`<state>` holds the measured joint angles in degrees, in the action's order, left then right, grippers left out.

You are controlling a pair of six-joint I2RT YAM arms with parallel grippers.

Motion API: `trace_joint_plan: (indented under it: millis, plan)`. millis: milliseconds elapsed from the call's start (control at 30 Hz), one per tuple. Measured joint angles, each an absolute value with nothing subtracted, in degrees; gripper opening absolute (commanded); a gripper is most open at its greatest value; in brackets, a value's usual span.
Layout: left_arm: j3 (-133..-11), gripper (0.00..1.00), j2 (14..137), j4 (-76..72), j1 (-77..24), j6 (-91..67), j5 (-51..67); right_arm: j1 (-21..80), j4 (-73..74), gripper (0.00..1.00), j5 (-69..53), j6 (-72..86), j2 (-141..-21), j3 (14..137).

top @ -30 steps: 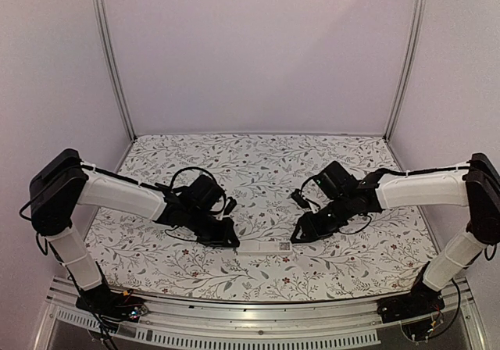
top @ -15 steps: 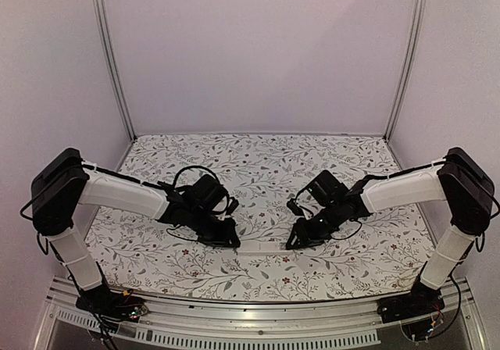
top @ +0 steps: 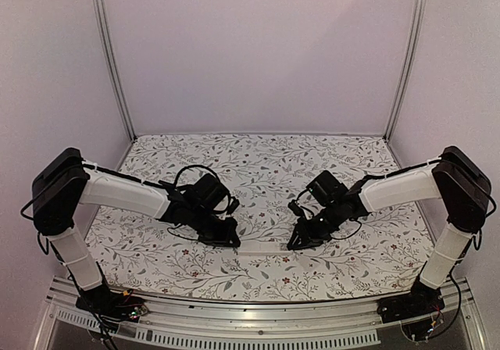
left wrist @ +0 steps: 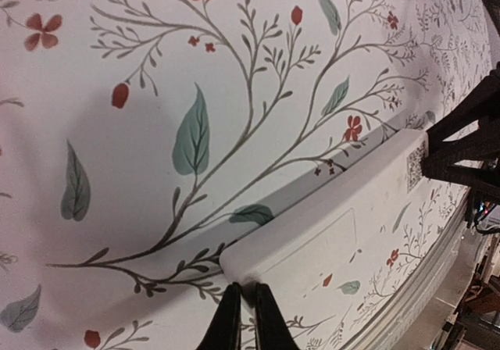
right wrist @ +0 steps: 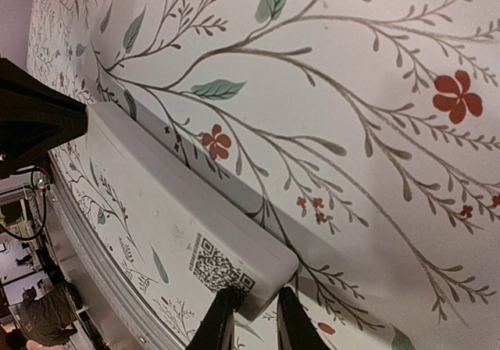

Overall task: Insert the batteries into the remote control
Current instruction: Press the battery cover on the remote control.

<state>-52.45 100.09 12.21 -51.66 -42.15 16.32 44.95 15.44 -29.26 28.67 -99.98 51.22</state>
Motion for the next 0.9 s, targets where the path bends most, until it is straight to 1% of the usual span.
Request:
trace_joint_plan:
  millis: [400,900]
  plan:
    - [-53.28,0.05,100.88,12.84,-51.92,-44.62,16.47,44.97,16.36,0.17,-29.80,29.82,-100.68,52.10]
    - [-53.32,0.06,101.62,12.32,-52.07,-47.51,16.71,44.93,17.17,0.17,-30.57,31.31,-101.58,52.99]
